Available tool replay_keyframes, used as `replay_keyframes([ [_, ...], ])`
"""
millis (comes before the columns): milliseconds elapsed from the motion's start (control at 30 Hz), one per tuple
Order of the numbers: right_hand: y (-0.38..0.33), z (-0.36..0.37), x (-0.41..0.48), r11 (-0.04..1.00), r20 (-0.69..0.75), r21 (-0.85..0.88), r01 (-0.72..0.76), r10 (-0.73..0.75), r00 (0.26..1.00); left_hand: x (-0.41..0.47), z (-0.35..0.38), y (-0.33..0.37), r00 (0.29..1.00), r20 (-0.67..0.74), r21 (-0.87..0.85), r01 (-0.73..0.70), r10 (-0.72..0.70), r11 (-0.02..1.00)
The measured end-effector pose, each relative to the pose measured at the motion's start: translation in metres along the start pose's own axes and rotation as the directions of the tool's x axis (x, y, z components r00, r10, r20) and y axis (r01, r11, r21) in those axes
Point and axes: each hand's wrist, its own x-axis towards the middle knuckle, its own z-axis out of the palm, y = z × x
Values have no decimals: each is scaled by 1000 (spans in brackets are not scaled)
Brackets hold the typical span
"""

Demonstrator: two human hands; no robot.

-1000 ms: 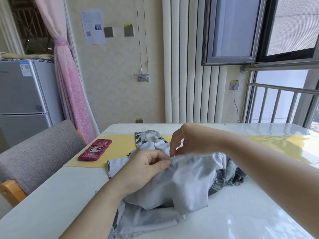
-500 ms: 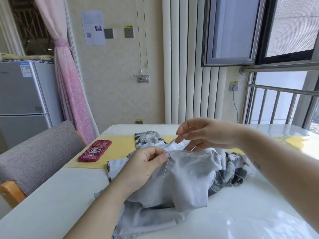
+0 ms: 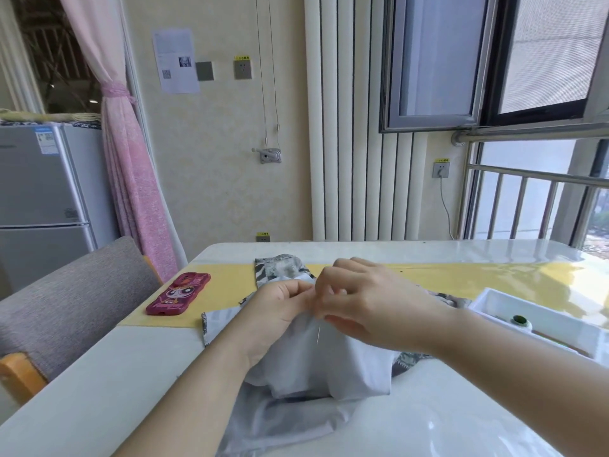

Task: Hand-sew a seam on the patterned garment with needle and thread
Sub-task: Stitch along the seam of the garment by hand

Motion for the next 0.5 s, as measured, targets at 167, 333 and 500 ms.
replay_keyframes([
  [167,5,10,0,998,-129,-7,57,-58,990,-1,1,5,999,44,-84,10,-6,996],
  [333,4,10,1,974,-175,201,-107,144,974,4,-3,3,999,-17,-161,28,-31,987],
  [500,-10,-11,17,206,131,901,-382,711,691,8,1,2,995,-83,-154,49,-63,987],
])
